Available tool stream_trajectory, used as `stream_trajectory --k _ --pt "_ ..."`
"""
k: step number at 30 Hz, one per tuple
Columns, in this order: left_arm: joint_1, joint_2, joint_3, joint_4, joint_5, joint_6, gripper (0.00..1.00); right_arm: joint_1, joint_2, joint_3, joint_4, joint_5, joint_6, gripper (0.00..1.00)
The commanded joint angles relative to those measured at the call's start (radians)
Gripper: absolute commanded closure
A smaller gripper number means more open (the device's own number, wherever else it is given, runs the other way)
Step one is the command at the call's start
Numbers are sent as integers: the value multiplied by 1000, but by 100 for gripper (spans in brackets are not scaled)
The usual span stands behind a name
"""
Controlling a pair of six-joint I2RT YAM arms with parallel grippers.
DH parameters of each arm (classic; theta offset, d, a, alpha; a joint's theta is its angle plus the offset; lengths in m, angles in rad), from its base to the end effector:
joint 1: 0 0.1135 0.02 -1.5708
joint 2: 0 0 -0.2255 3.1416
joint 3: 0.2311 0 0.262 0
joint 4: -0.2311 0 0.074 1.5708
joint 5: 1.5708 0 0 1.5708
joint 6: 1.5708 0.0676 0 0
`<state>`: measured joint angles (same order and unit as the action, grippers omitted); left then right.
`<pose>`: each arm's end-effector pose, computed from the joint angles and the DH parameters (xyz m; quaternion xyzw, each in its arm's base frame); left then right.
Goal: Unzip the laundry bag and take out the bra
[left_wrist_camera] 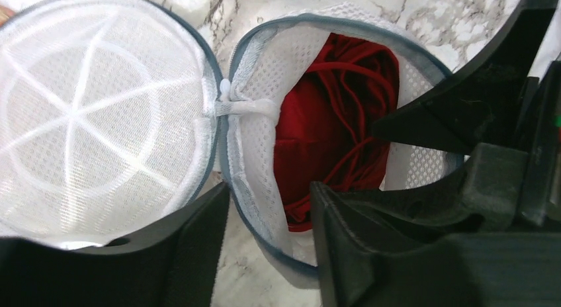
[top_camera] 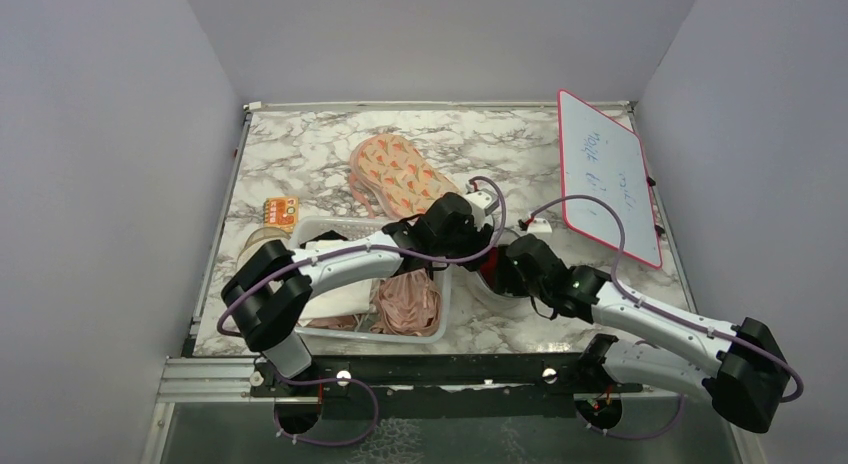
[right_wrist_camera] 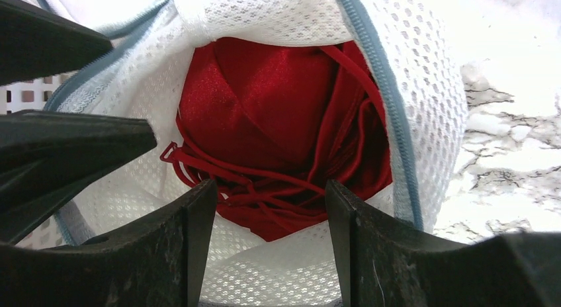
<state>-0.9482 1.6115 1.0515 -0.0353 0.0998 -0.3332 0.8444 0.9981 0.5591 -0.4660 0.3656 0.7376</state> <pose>0.2243 -0.3241 0.1750 0.2893 0.8338 -0.3151 0.3489 0.1767 0.1625 0.1411 0.0097 0.9312 0.1077 0.3481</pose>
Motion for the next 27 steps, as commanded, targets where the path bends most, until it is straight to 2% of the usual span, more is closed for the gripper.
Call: stream_trajectory --k 1,3,7,10,19,23,27 --pt "-3 41 5 13 1 -9 64 5 8 -4 22 -29 8 40" --pt "-3 47 11 7 -6 0 70 4 7 -2 23 -31 2 40" --pt "-3 32 5 25 -7 15 89 4 -3 -2 34 -21 -7 40" --pt "-4 -8 -27 67 0 21 100 4 -5 13 24 17 8 40" --pt "-51 -109 -119 199 4 32 100 -2 -8 31 139 121 25 42" --pt "-74 -131 -136 219 -15 39 100 -12 29 37 172 122 -33 39" --pt "-77 -120 -122 198 -25 39 100 -27 44 36 145 174 -40 26"
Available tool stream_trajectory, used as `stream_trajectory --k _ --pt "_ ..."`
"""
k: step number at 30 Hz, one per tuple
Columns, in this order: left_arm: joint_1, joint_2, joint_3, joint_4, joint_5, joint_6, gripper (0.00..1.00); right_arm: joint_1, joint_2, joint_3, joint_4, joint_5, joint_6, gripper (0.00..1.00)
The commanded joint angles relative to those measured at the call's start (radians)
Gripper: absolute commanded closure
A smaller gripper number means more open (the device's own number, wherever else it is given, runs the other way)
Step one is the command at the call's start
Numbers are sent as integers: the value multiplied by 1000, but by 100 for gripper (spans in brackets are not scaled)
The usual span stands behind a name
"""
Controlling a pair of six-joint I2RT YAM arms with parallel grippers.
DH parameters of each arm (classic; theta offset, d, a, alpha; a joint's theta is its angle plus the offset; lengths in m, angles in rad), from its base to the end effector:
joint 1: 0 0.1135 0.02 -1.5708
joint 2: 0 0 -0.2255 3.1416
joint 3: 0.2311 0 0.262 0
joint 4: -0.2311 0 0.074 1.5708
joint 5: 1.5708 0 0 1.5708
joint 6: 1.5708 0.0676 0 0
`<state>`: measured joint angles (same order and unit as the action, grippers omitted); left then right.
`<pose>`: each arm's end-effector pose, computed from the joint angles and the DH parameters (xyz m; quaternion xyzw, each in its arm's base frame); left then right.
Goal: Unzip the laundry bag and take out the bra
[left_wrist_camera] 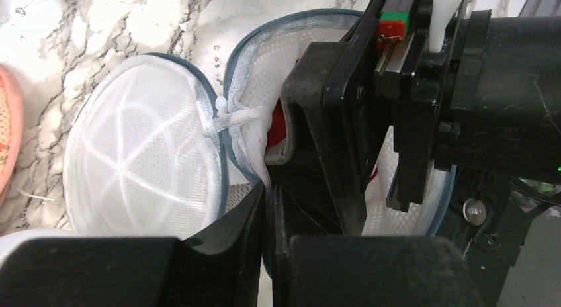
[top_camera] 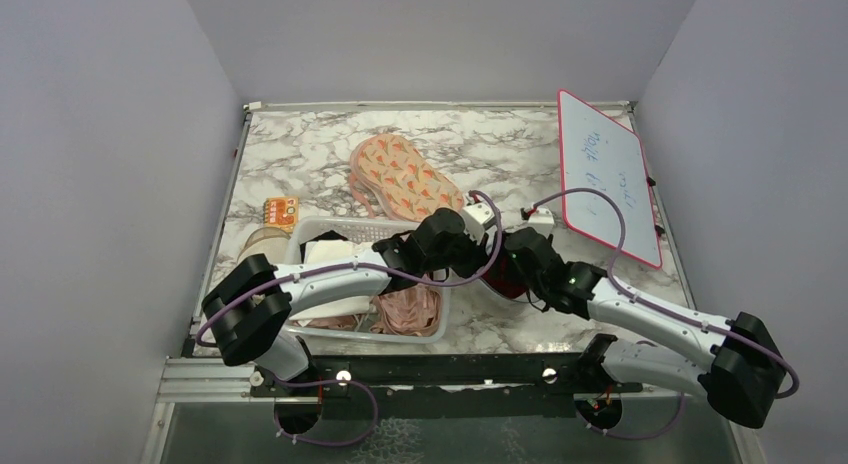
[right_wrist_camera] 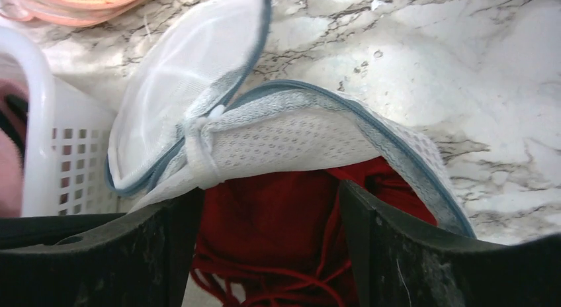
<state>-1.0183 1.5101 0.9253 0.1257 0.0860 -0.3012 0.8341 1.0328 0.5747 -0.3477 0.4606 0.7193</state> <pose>0.1939 -0.3255 0.1852 0.3191 0.7867 -0.3520 0.3942 0.1922 0.1671 0.1511 0.0332 0.9066 0.1037 0.4076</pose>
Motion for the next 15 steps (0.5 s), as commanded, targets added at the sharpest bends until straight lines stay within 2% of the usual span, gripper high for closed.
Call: stream_trajectory --k 1,9,13,15 --pt "-8 -15 8 33 -11 7 100 -22 3 12 27 76 -24 26" --pt "-9 -9 8 31 -16 8 100 -29 -16 -43 60 38 -33 26" --pt "-10 -1 10 29 -20 10 100 -29 -7 -32 17 52 -48 26" --pt "-11 2 9 28 -24 11 100 -29 -15 -1 -40 57 -43 30"
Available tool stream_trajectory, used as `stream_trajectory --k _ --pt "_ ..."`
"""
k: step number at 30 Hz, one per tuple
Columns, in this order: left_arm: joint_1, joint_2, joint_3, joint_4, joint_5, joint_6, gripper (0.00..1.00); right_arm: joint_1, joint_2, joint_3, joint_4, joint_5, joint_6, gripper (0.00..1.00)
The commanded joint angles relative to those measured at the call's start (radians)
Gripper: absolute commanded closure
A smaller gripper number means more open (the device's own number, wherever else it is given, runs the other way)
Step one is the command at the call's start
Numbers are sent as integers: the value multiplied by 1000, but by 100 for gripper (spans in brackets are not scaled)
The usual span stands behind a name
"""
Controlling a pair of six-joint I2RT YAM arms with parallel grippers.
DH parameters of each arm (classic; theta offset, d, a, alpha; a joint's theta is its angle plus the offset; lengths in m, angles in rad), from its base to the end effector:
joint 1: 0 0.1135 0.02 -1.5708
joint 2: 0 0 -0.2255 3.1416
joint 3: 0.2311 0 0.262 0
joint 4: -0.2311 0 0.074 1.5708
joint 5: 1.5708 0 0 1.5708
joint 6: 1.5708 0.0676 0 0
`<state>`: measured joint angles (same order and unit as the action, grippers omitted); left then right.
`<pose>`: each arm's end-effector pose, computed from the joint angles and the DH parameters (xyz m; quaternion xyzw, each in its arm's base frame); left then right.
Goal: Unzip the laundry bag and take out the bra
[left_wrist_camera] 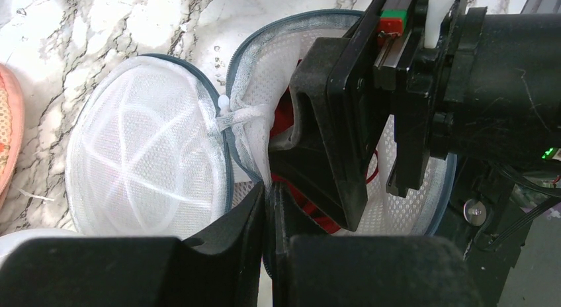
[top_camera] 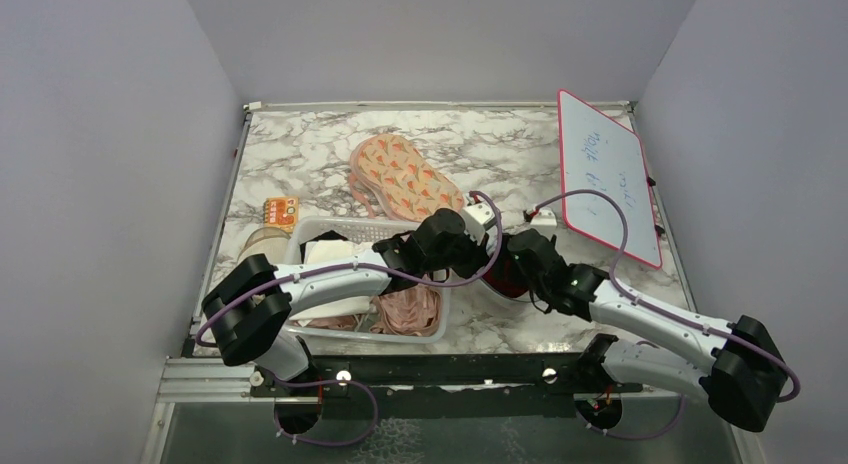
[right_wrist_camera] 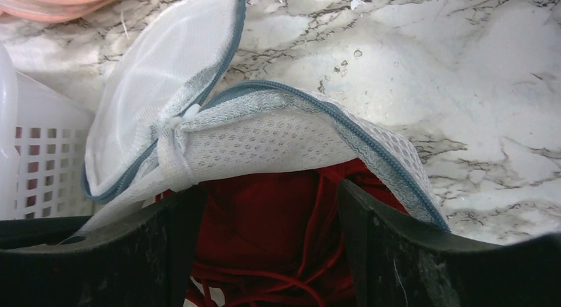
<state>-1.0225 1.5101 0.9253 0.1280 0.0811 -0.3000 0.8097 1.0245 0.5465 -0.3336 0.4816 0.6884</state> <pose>0.1929 -0.3263 0.1855 0.3198 0.7858 -0.3515 0.3957 0.1945 0.1588 0.1450 0.0335 0.9057 0.0828 0.4144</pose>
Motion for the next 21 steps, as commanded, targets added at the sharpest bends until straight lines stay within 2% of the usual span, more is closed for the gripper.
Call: stream_trajectory --k 1,3,5,7,13,21 --pt "-7 5 10 25 -20 10 100 -4 -12 40 -80 34 -12 31" --pt "-7 8 12 24 -19 7 100 -4 -26 64 -142 23 -8 35" --pt "-7 7 12 23 -19 6 100 -4 -41 83 -197 17 -5 45" --pt "-7 9 11 24 -21 3 100 -4 -54 85 -216 -3 -15 50" --pt "-8 6 3 30 -35 1 100 -4 -5 126 -351 89 90 56" --pt "-9 -13 -9 38 -64 10 100 -4 75 102 -276 149 133 61"
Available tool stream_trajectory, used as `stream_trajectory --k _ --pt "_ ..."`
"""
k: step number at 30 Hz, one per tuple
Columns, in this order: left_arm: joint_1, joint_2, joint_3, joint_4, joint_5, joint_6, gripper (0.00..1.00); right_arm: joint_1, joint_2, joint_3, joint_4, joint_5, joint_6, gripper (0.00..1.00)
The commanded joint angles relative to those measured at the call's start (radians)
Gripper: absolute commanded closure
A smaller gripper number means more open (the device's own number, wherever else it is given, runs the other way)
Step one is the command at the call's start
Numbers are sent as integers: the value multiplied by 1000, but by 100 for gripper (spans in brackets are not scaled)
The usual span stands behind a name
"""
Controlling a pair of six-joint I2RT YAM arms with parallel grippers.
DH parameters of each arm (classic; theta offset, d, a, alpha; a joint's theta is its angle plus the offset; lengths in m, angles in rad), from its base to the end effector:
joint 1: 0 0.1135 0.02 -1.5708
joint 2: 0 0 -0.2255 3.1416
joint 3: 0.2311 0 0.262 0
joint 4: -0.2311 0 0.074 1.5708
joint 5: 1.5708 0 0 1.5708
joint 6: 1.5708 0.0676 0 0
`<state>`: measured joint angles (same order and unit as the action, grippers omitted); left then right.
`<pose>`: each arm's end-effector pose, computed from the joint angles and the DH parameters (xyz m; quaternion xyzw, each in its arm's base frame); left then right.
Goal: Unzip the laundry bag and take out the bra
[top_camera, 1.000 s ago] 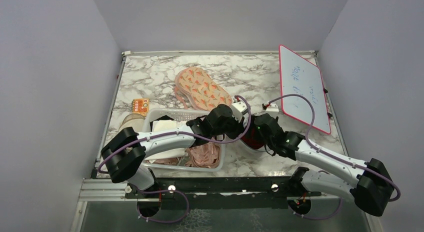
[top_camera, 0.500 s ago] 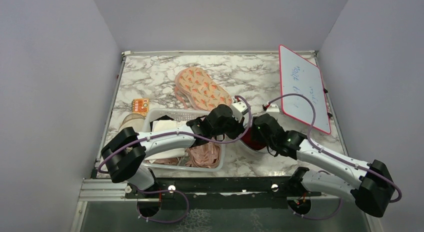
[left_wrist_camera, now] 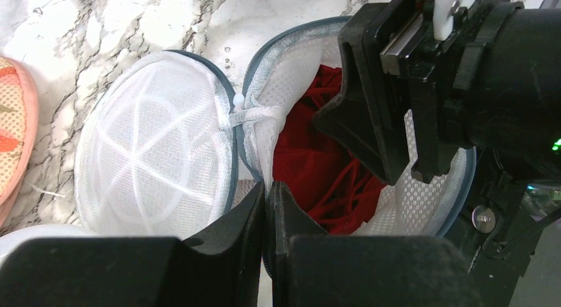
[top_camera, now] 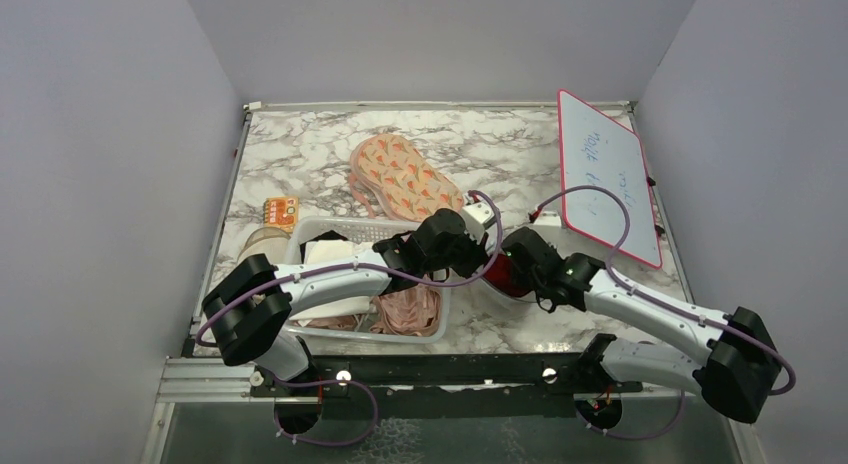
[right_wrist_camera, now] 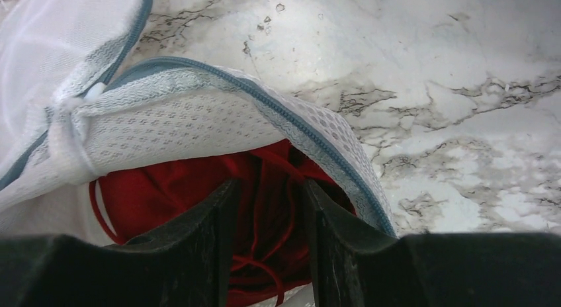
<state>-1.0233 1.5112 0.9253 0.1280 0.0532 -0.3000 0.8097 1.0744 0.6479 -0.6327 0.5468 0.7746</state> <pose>0.1943 -0.3256 0.1850 0.3135 0.7890 -0.3422 0.4027 0.1869 0.1453 0.1460 0.0520 0.9326 -0.0100 0.3571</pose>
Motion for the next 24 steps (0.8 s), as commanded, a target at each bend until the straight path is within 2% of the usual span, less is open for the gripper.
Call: stream_trajectory --k 1,3,8,11,13,15,17,22,23,24 --pt "-10 -16 -9 38 -39 11 100 -4 29 -3 42 93 46 61" --pt "-11 -15 -9 39 -38 11 100 -5 28 -33 125 99 25 59" --pt "-17 0 -8 39 -28 6 100 -18 59 -104 301 56 -11 45" --pt "-18 8 -4 35 -29 3 100 -21 86 -136 364 21 12 43" --pt "-20 10 -2 35 -26 1 100 -23 96 -178 431 -16 22 44" --pt "-19 14 -1 36 -25 1 100 -23 109 -206 472 -39 42 48" --pt "-20 19 1 34 -29 1 100 -23 119 -215 484 -44 47 56" --pt "-20 21 3 31 -35 1 100 -23 44 -208 548 -88 -62 93" --pt "-20 20 3 31 -37 2 100 -23 21 -198 543 -99 -90 98" --pt "-20 20 3 30 -40 2 100 -24 -2 -184 527 -107 -107 99"
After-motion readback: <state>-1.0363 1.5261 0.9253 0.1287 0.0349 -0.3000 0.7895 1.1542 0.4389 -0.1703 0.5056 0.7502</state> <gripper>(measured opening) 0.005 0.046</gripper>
